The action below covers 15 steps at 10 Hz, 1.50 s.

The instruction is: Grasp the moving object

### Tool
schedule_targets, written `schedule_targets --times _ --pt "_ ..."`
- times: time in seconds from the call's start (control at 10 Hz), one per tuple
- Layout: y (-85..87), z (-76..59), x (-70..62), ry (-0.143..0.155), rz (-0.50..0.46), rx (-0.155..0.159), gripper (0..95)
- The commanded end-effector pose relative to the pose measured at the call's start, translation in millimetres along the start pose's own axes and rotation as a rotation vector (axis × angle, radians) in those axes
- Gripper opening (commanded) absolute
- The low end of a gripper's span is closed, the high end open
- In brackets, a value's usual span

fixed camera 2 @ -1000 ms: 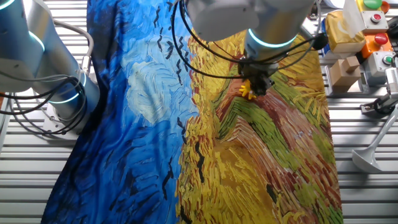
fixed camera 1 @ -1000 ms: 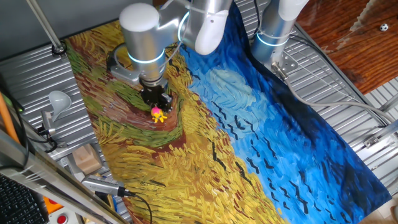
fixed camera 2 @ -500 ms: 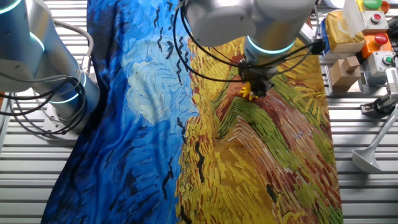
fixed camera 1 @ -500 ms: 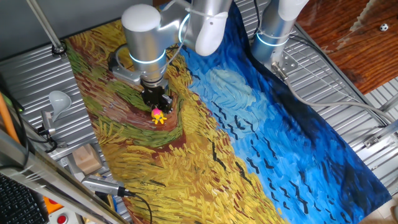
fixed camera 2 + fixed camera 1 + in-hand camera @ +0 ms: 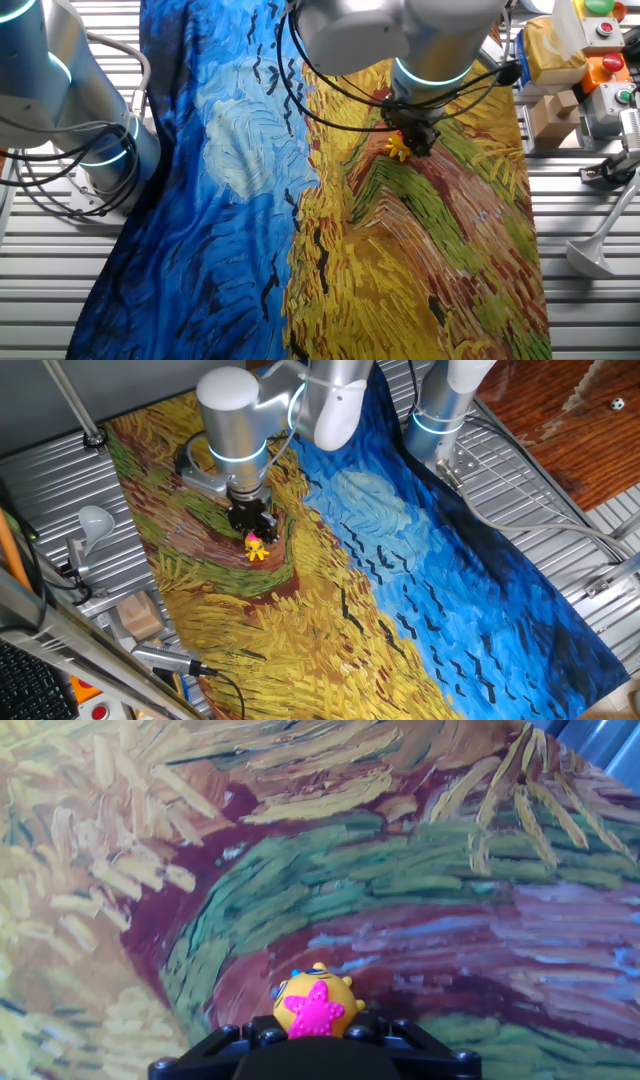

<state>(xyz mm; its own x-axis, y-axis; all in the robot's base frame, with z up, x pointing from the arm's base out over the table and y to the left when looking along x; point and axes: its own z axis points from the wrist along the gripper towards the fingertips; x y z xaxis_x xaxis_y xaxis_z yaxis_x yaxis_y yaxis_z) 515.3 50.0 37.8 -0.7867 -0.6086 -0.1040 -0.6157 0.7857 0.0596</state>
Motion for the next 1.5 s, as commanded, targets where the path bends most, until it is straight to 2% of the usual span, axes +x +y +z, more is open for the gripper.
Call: schedule_targets --times 0.1,0.3,0.6,0.7,0.8,0.9,1.1,1.3,1.5 --pt "2.4 -1.7 3.8 -0.010 -0.008 -0.012 76.0" --pt "4.2 -10.6 10.8 -0.004 -0.024 -0.014 76.0" --pt "-6.7 -32.8 29.4 0.021 -0.064 -0.028 76.0" --pt "-7.5 -35.0 31.1 0.025 -0.066 -0.032 76.0" --pt "-9.7 -43.6 37.8 0.041 -0.069 -0.045 38.0" --pt "-9.7 -43.6 37.8 0.053 -0.054 -0.057 0.0" --pt "-9.7 -43.6 37.8 0.047 -0.028 -0.072 0.0" --pt "-9.7 -43.6 37.8 0.078 0.050 -0.049 0.0" --pt "-9.7 -43.6 37.8 0.081 0.106 -0.044 0.0"
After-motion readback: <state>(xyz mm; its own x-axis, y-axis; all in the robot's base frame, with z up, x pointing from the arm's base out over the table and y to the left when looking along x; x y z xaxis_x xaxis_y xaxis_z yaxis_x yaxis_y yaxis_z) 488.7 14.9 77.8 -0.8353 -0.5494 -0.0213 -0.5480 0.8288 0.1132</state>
